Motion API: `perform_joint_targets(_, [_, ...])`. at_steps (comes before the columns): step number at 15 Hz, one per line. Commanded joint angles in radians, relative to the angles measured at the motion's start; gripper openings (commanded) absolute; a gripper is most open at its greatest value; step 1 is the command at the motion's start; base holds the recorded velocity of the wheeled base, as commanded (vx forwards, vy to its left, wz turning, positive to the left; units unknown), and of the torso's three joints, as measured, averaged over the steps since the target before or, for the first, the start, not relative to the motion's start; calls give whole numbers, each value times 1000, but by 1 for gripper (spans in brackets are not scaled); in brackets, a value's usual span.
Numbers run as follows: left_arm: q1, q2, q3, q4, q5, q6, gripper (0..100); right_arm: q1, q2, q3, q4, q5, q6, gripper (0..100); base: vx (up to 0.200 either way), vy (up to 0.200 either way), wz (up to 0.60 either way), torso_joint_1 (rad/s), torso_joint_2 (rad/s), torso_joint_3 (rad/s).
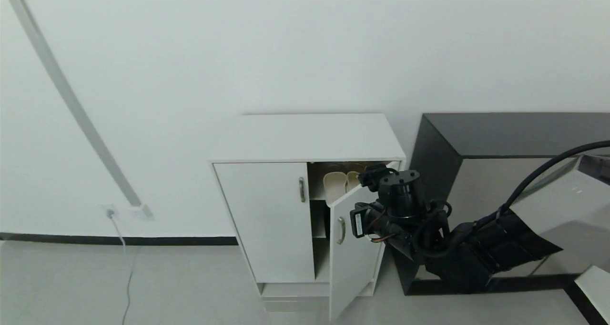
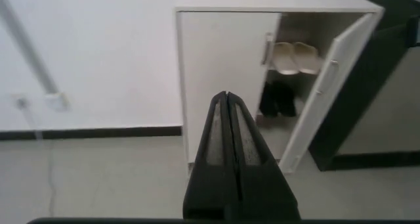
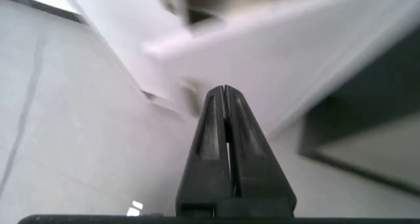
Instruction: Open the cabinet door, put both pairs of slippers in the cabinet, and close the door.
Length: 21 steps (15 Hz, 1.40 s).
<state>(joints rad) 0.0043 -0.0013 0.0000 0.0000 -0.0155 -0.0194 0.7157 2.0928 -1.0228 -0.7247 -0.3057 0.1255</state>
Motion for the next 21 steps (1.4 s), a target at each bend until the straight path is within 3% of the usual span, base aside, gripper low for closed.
perform_joint_targets(1, [0, 1, 0, 0, 0, -1, 0, -1, -5, 26, -12, -3, -3, 0, 0, 0, 0, 0, 0, 0])
perform_joint_targets(8, [-1, 1, 0, 0, 0, 2, 0, -24, -119, 224, -56, -1, -1, 0, 0, 0, 0, 0, 0, 0])
perform_joint_targets(12, [0, 1, 0, 0, -1, 2, 0, -24, -129, 362, -148, 0, -1, 0, 200, 0, 0, 2, 2, 0])
perform_joint_targets(21, [0, 1, 0, 0, -1, 2, 0, -33, -34, 291, -163, 10, 2, 0, 0, 0, 0, 0, 0, 0])
